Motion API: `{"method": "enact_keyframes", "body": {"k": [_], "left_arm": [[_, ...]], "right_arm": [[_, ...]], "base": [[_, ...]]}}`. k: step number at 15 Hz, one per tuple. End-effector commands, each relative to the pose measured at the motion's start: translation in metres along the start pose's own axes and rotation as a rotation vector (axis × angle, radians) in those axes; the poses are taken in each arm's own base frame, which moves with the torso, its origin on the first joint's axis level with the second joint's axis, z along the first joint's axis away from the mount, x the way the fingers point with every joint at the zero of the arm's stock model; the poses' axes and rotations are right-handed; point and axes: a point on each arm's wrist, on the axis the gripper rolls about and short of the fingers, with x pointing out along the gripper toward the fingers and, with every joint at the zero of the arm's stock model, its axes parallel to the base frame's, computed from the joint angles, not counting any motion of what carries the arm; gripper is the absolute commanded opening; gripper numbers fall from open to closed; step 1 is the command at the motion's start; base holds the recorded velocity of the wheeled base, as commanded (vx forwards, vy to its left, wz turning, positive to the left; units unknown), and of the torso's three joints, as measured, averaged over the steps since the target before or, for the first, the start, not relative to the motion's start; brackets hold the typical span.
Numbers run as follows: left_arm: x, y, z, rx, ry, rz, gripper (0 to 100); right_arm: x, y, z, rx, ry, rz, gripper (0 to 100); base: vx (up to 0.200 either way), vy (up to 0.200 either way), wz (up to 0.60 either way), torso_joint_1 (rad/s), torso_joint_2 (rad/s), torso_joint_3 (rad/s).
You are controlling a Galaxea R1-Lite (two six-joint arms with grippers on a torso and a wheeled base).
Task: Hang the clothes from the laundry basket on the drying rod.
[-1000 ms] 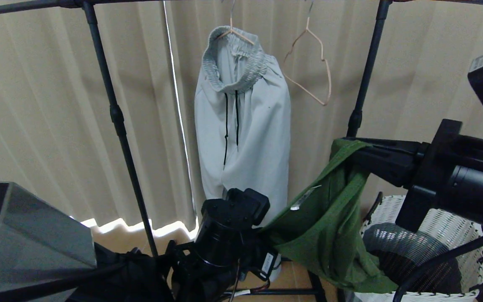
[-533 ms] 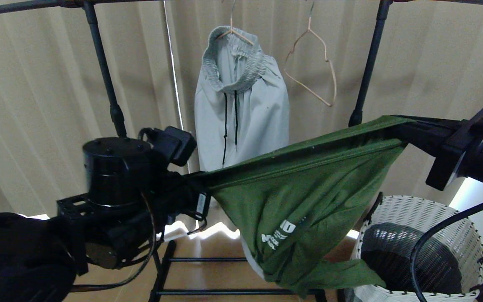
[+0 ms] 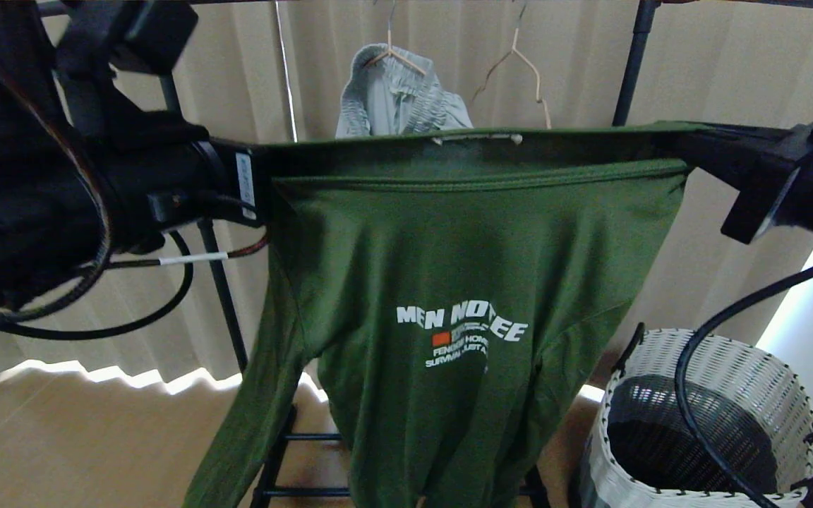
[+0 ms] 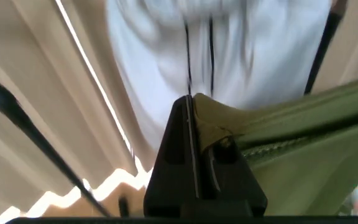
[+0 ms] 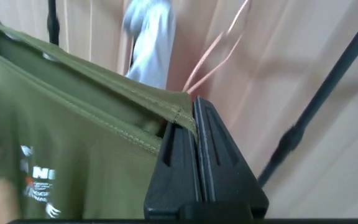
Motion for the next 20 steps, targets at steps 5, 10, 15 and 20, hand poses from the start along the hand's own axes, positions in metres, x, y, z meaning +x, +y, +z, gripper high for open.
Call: {"method": "enact_keyframes", "body": {"k": [5, 10, 15, 20], "left_arm": [[-0.011, 0.003, 0.023, -0.038, -0.087, -0.006, 0], [-0.014, -0.022, 0.01, -0.064, -0.046, -0.102, 0], [0.022, -0.037, -0.002, -0.083, -0.023, -0.091, 0], [0.056, -0.052, -0.013, -0.129, 0.01, -0.071, 0]], "right_arm": [[0.043, -0.004, 0.001, 0.048, -0.083, -0.041, 0], [0.033, -0.004, -0.003, 0.038, -0.059, -0.044, 0], [-0.007, -0.008, 0.006, 0.004, 0.0, -0.046, 0], [-0.042, 0.013, 0.003, 0.008, 0.036, 0.105, 0]], "base": [[0.0, 0.0, 0.0, 0.0, 0.0, 0.0], [0.0, 0.0, 0.0, 0.0, 0.0, 0.0], [0.0, 0.0, 0.0, 0.0, 0.0, 0.0], [0.0, 0.0, 0.0, 0.0, 0.0, 0.0]]}}
